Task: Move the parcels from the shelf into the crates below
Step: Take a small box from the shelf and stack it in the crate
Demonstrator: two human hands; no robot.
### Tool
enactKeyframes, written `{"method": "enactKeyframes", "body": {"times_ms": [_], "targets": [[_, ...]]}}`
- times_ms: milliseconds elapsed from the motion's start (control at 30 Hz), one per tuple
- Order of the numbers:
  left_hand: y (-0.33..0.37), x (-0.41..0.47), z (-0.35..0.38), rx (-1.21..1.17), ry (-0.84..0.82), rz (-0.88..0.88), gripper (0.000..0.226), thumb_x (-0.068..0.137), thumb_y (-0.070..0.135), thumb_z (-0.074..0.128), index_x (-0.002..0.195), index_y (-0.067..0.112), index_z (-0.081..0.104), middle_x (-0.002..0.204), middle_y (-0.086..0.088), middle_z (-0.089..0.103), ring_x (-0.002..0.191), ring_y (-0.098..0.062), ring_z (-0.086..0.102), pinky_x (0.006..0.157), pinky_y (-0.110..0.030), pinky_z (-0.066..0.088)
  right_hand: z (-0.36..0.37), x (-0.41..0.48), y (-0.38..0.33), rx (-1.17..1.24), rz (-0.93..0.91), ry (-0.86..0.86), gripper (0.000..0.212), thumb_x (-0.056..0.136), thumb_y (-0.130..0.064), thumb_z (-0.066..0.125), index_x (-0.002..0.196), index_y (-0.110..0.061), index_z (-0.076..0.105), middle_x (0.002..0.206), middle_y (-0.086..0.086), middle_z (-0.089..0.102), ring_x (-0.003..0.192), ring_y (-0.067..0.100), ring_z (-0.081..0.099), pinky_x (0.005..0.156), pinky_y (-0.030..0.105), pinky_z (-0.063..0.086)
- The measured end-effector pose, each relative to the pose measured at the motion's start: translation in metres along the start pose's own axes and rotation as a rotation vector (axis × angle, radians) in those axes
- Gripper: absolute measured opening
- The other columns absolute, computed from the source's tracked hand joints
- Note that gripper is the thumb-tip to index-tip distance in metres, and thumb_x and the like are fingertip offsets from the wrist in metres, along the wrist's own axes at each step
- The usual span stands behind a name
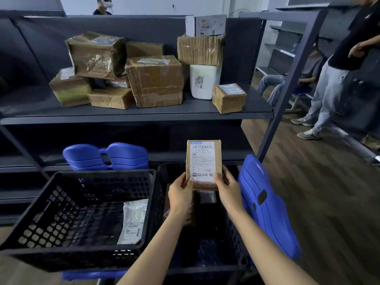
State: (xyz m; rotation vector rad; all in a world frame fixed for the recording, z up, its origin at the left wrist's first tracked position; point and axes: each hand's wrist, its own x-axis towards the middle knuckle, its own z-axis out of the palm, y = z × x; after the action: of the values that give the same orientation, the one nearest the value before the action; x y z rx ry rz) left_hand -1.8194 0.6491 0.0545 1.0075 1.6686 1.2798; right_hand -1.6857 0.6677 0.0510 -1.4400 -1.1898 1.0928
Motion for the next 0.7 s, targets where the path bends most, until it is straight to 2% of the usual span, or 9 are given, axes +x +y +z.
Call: {"method": "enactKeyframes", "body": {"times_ms": [100, 233, 333, 400, 433, 567, 633, 700], "targets": [[-0.014, -0.003, 0.004, 0.002, 0.024, -0.056, 0.039, 0.095, 0.025, 0.058, 0.132, 0.011, 0.059, 0.123, -0.002, 0.068, 0.116, -0.017, 0.061, 0.103, -0.039, 0.047, 0.004, -0.007, 0.014, -0.001, 0.053, 0.036, 0.051, 0.095, -0.035, 0.055, 0.142, -0.021, 0.042, 0.131, -0.001, 0.058, 0.118, 0.016, 0.056, 0.095, 0.031, 0.046], [-0.037, -0.009, 0.009, 0.048, 0.013, -0.111, 0.040, 0.096, 0.023, 0.058, 0.133, 0.009, 0.057, 0.123, -0.005, 0.067, 0.115, -0.017, 0.061, 0.100, -0.031, 0.047, 0.009, -0.018, 0.035, -0.145, 0.097, 0.121, 0.046, 0.096, -0.031, 0.054, 0.137, -0.012, 0.048, 0.129, 0.007, 0.060, 0.117, 0.022, 0.056, 0.083, 0.023, 0.040], [-0.059, -0.015, 0.013, 0.124, -0.039, -0.146, 0.039, 0.097, 0.023, 0.055, 0.134, 0.010, 0.057, 0.119, -0.003, 0.068, 0.099, -0.012, 0.064, 0.082, -0.022, 0.049, 0.009, -0.025, 0.057, -0.242, 0.134, 0.119, 0.048, 0.098, -0.030, 0.050, 0.141, -0.009, 0.045, 0.133, 0.011, 0.057, 0.121, 0.025, 0.054, 0.087, 0.027, 0.041], [-0.073, -0.020, 0.014, 0.169, -0.058, -0.154, 0.034, 0.098, 0.020, 0.054, 0.130, 0.010, 0.060, 0.100, 0.004, 0.068, 0.078, -0.002, 0.058, 0.064, -0.015, 0.044, 0.009, -0.029, 0.074, -0.302, 0.156, 0.096, 0.048, 0.099, -0.029, 0.047, 0.143, -0.010, 0.042, 0.136, 0.010, 0.056, 0.123, 0.026, 0.053, 0.091, 0.028, 0.042], [-0.082, -0.021, 0.015, 0.200, -0.070, -0.163, 0.032, 0.098, 0.019, 0.053, 0.128, 0.011, 0.062, 0.093, 0.006, 0.066, 0.074, -0.002, 0.057, 0.061, -0.016, 0.043, 0.009, -0.031, 0.081, -0.321, 0.165, 0.083, 0.047, 0.099, -0.027, 0.046, 0.144, -0.011, 0.041, 0.137, 0.010, 0.055, 0.124, 0.026, 0.053, 0.093, 0.028, 0.042], [-0.115, -0.023, 0.018, 0.321, -0.119, -0.222, 0.023, 0.097, 0.020, 0.053, 0.114, 0.015, 0.068, 0.097, -0.001, 0.071, 0.079, -0.011, 0.058, 0.066, -0.022, 0.042, 0.012, -0.036, 0.107, -0.396, 0.211, 0.047, 0.049, 0.101, -0.025, 0.044, 0.147, -0.010, 0.035, 0.141, 0.011, 0.051, 0.129, 0.027, 0.048, 0.097, 0.029, 0.040], [-0.132, -0.021, 0.021, 0.362, -0.126, -0.233, 0.017, 0.097, 0.018, 0.053, 0.099, 0.013, 0.069, 0.087, 0.000, 0.068, 0.077, -0.014, 0.058, 0.066, -0.026, 0.044, 0.013, -0.036, 0.122, -0.413, 0.248, 0.019, 0.050, 0.101, -0.026, 0.042, 0.148, -0.012, 0.032, 0.142, 0.011, 0.050, 0.129, 0.027, 0.048, 0.097, 0.030, 0.040], [-0.147, -0.018, 0.024, 0.416, -0.139, -0.225, 0.017, 0.096, 0.016, 0.052, 0.093, 0.011, 0.068, 0.081, 0.001, 0.065, 0.077, -0.017, 0.058, 0.064, -0.027, 0.041, 0.014, -0.035, 0.138, -0.428, 0.280, -0.013, 0.051, 0.102, -0.025, 0.041, 0.149, -0.013, 0.029, 0.141, 0.009, 0.051, 0.128, 0.026, 0.049, 0.098, 0.031, 0.040]]}}
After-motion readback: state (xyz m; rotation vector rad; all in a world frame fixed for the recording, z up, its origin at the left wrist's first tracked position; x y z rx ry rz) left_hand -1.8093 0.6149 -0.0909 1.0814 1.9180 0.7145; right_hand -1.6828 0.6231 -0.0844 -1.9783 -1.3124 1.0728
